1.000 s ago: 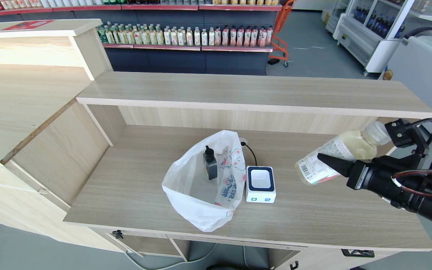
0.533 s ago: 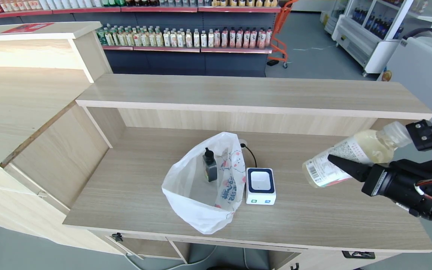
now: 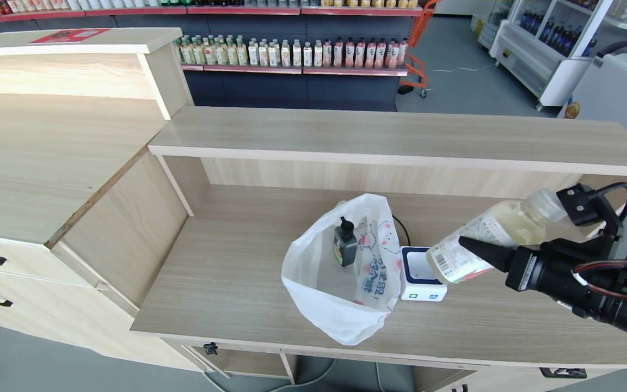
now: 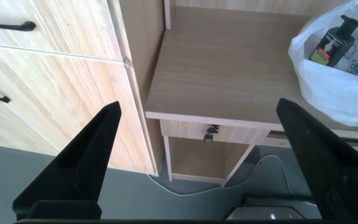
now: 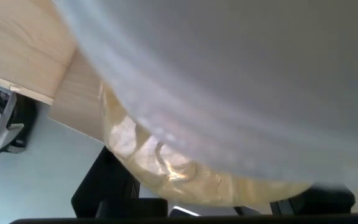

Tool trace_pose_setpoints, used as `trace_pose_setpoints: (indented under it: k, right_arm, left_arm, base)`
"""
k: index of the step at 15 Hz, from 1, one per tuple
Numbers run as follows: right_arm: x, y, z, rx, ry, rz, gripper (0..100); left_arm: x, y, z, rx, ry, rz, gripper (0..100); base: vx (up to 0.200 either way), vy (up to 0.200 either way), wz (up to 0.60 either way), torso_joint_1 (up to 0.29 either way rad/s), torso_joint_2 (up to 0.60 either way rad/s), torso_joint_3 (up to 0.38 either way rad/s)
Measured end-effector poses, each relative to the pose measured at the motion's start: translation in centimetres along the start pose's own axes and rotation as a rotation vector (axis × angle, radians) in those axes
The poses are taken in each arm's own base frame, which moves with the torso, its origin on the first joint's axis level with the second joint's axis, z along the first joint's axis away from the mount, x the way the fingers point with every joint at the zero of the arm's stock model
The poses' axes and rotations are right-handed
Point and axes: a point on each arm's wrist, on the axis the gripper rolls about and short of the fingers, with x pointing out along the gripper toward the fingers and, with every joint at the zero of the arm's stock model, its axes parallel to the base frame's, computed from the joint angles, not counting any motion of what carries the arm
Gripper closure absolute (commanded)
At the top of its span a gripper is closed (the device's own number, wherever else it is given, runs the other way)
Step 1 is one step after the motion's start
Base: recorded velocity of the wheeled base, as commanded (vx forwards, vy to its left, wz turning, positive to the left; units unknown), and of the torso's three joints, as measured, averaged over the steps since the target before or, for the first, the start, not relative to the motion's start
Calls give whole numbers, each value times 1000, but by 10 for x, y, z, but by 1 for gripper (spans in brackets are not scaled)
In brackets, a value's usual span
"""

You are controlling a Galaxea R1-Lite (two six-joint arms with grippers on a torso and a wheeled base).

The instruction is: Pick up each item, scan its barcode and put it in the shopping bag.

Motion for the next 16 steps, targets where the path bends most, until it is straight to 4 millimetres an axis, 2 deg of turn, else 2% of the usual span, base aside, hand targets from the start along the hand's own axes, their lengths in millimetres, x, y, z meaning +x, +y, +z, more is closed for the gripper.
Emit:
trace_pose_setpoints:
  k: [5, 10, 13, 16]
  right_arm:
    - [39, 7, -23, -17, 114, 47, 100]
    - [89, 7, -60, -192, 79, 113, 100]
    - [120, -2, -88, -336, 97, 119, 100]
    - [150, -5, -107, -409, 73, 135, 100]
  left_arm:
    - [0, 0, 0, 0, 0, -1, 0]
    - [0, 0, 0, 0, 0, 0, 0]
    - [0, 0, 0, 0, 0, 0, 0]
    - [0, 0, 0, 0, 0, -1, 0]
  base:
    - [0, 0, 0, 0, 0, 0]
    - [0, 0, 0, 0, 0, 0]
    - [0, 0, 0, 0, 0, 0]
    - [0, 0, 0, 0, 0, 0]
